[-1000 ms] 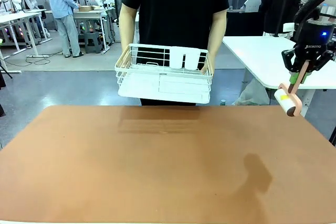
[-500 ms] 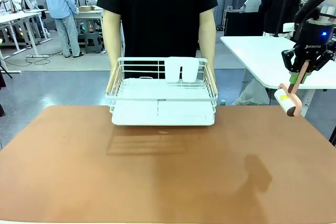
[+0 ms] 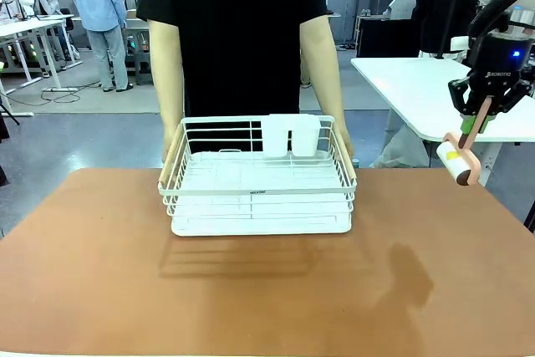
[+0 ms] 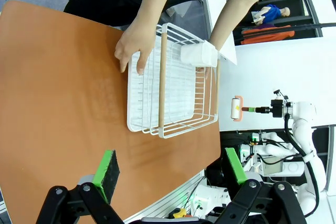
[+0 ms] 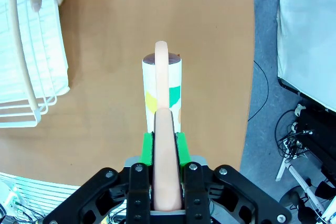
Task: Clean the table.
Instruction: Place the Lint Roller down when the Dish drying rack is positioned in the middle of the table.
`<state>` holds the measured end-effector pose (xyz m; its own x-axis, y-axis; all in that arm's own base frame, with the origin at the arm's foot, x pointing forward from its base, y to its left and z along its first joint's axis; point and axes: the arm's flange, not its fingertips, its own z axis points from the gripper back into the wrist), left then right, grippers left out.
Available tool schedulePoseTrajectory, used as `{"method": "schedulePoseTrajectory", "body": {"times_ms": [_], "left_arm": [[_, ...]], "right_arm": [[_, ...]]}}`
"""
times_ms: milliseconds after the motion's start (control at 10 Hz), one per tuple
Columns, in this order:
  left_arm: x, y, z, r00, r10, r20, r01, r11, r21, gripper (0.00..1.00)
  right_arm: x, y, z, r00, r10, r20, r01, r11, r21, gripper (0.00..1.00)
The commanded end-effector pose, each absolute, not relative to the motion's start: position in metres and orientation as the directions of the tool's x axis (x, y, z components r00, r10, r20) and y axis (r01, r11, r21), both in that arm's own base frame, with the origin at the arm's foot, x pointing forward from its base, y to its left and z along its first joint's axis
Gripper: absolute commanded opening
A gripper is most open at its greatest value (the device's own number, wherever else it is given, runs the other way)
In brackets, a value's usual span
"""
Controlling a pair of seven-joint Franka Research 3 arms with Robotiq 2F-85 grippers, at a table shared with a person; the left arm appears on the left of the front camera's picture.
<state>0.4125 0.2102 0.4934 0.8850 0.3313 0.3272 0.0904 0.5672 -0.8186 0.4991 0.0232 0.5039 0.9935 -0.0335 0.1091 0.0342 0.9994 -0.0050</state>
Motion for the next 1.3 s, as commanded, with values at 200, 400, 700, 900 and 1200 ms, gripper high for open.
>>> {"method": "schedulePoseTrajectory", "body": {"times_ms": [200, 400, 700, 900, 1200], "left_arm": [[0.4115, 0.2107, 0.4959, 0.882, 0.335, 0.33, 0.098, 0.555, -0.826, 1.0], [0.4115, 0.2107, 0.4959, 0.882, 0.335, 0.33, 0.098, 0.555, -0.826, 1.0], [0.4115, 0.2107, 0.4959, 0.882, 0.335, 0.33, 0.098, 0.555, -0.826, 1.0], [0.4115, 0.2107, 0.4959, 0.882, 0.335, 0.33, 0.098, 0.555, -0.826, 1.0], [0.4115, 0.2107, 0.4959, 0.882, 0.335, 0.33, 0.098, 0.555, -0.826, 1.0]], "right_arm": [[0.498, 0.024, 0.5048, 0.992, -0.029, 0.124, 0.027, 1.0, 0.014, 0.21], [0.498, 0.024, 0.5048, 0.992, -0.029, 0.124, 0.027, 1.0, 0.014, 0.21], [0.498, 0.024, 0.5048, 0.992, -0.029, 0.124, 0.027, 1.0, 0.014, 0.21], [0.498, 0.024, 0.5048, 0.992, -0.029, 0.124, 0.027, 1.0, 0.014, 0.21], [0.498, 0.024, 0.5048, 0.992, -0.029, 0.124, 0.027, 1.0, 0.014, 0.21]]}}
